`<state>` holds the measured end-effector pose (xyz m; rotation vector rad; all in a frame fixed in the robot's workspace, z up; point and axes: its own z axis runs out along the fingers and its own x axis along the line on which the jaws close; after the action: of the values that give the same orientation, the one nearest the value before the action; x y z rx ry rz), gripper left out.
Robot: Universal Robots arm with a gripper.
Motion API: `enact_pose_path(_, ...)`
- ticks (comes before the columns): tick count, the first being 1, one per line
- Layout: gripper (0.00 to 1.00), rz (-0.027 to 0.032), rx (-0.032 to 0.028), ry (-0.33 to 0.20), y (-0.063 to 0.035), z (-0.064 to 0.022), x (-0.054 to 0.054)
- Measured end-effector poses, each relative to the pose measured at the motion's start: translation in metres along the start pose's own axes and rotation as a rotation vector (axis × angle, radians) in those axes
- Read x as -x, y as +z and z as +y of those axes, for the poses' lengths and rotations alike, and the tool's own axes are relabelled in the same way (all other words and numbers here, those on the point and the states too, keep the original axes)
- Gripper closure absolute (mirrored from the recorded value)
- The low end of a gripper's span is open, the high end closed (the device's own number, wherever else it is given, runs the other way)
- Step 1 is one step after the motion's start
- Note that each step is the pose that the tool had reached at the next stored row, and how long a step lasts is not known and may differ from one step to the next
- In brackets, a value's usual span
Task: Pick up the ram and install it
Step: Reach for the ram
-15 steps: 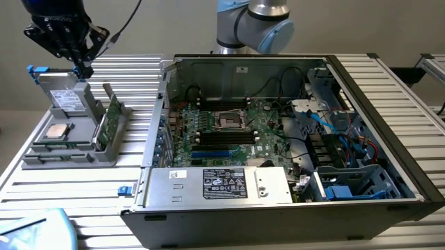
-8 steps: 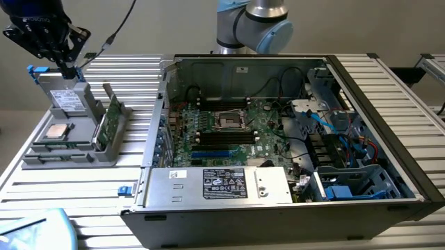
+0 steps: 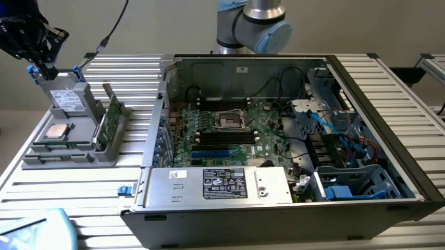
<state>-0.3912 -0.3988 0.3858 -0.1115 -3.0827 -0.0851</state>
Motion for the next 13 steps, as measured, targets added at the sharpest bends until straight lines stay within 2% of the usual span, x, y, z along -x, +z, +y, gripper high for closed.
enact_pose_path(6,0.89,0.0002,0.0013,0.0,0.0022,-0.0019,-0.025)
enact_pose_path(13,0.89,0.0,0.0013,0.0,0.0022,-0.0018,-0.025)
